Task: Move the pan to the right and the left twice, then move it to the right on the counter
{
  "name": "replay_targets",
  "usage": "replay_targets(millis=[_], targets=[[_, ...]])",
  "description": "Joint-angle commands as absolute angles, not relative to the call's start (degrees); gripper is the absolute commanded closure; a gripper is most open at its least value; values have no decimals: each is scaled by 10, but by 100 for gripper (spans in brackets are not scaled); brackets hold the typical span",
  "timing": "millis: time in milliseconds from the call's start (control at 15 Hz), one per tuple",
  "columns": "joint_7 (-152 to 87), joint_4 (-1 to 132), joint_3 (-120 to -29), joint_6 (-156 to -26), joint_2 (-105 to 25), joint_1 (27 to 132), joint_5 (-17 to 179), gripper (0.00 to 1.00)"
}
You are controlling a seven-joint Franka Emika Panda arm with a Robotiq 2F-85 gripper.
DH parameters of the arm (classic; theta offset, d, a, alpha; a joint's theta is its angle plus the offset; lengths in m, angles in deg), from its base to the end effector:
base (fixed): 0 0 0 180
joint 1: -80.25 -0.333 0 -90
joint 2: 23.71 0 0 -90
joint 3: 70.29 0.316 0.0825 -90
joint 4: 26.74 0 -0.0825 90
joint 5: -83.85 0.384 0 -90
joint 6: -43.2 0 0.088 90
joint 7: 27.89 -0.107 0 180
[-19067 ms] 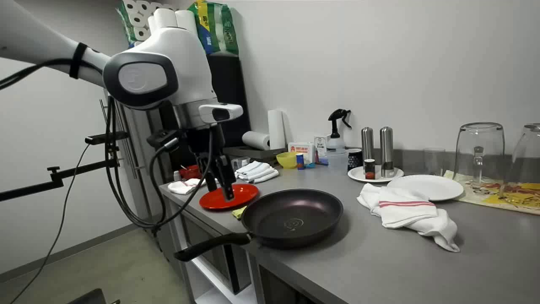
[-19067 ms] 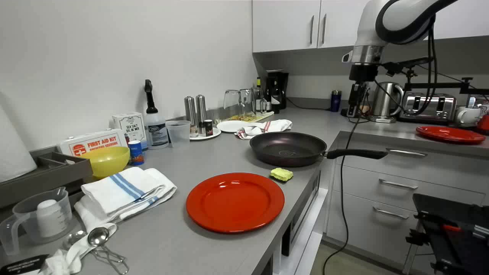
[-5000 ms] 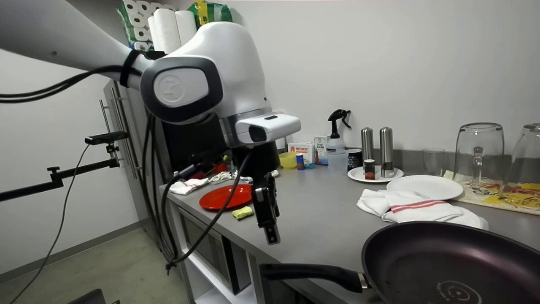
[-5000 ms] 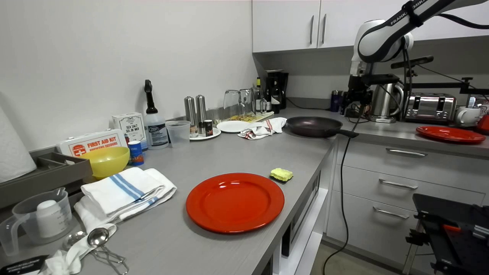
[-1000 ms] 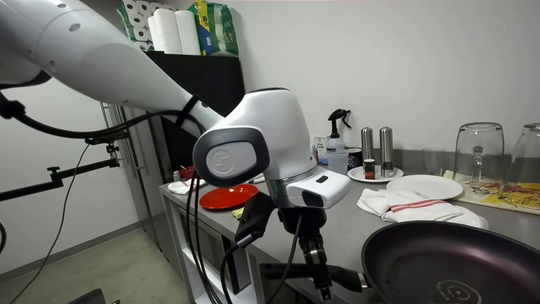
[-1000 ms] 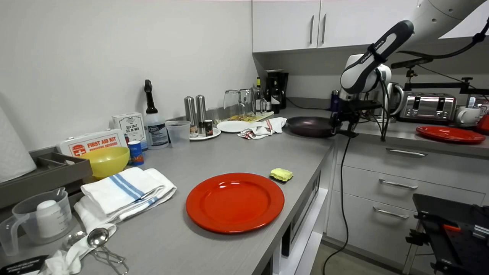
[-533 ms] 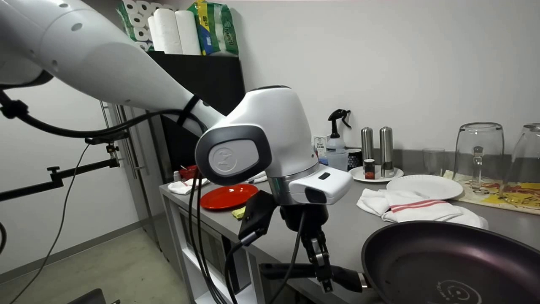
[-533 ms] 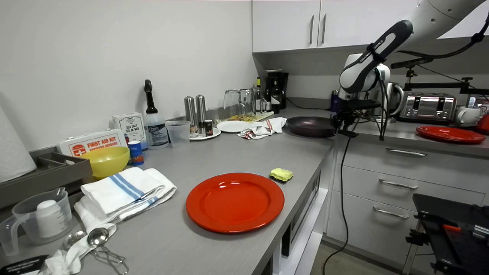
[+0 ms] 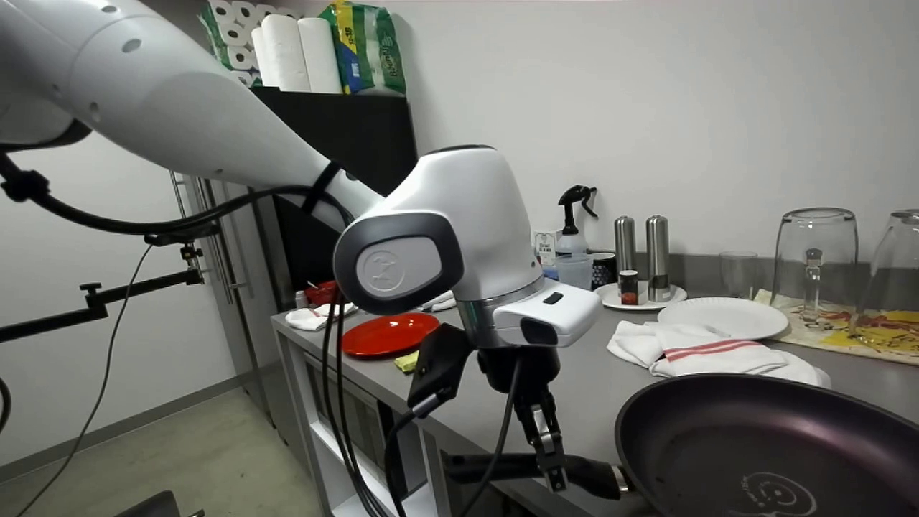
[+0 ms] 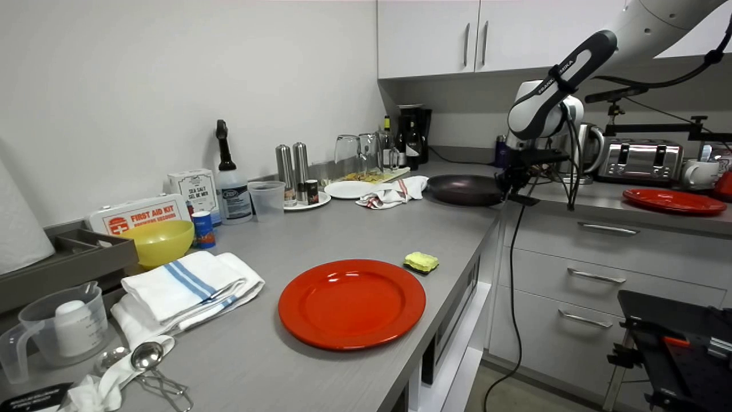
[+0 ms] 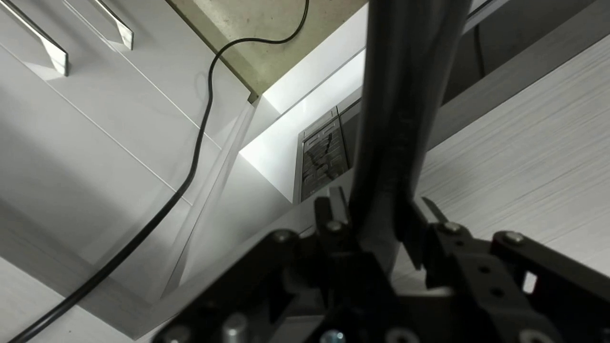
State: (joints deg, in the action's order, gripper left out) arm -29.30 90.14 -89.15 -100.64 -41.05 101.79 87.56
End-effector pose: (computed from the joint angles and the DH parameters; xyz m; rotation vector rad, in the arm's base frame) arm 0.4693 -0.3906 0.3200 2.8082 -1.1145 0.2389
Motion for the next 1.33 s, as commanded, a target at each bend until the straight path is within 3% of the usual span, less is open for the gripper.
replay_targets(millis=[0,1267], targets=[[-283,890,-887,-1007,-418,1024,884,89],[-249,916,-870,-1022,-284,1008,903,89]])
